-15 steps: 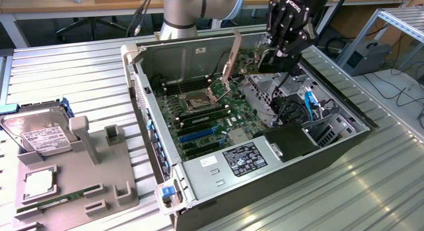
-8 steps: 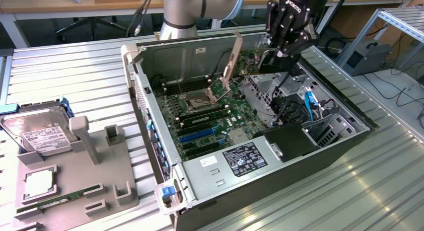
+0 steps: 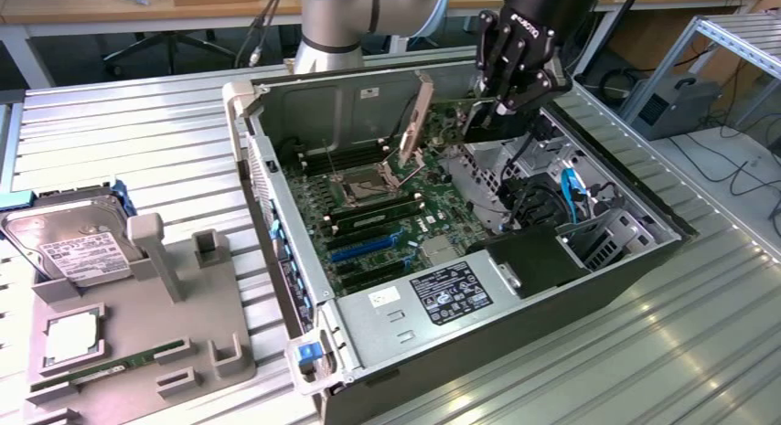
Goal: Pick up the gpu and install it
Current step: 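Insert the gpu into the slot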
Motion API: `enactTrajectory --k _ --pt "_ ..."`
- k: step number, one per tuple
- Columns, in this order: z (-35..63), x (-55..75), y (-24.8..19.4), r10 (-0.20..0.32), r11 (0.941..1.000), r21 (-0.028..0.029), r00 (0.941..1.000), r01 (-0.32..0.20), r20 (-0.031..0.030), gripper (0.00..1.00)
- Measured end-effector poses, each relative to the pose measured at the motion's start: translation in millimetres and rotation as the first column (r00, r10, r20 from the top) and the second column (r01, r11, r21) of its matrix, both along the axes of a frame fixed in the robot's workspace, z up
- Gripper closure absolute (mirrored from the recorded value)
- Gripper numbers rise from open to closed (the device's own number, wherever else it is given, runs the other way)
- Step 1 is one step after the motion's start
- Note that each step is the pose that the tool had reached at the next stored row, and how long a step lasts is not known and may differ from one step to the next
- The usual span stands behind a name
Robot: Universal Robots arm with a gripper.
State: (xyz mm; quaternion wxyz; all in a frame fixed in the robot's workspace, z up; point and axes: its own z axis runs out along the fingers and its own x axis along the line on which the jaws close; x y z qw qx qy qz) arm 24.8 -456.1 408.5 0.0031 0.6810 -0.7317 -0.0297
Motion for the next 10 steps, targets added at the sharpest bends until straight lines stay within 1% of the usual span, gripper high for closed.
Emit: enactTrajectory --k 4,6,8,10 --pt "-6.0 -5.0 0.0 0.025 0.9997 0.0072 0.9997 -0.025 0.0024 0.73" --pt "-6.5 -5.1 0.0 0.030 0.9995 0.0074 0.9996 -0.030 0.0027 0.73" --pt "-10.0 -8.7 0.0 0.042 0.9990 0.0123 0.9991 -0.042 0.0042 0.73" --pt "-13.9 -12.6 0.0 0.053 0.9985 0.0150 0.9986 -0.053 0.0057 0.73"
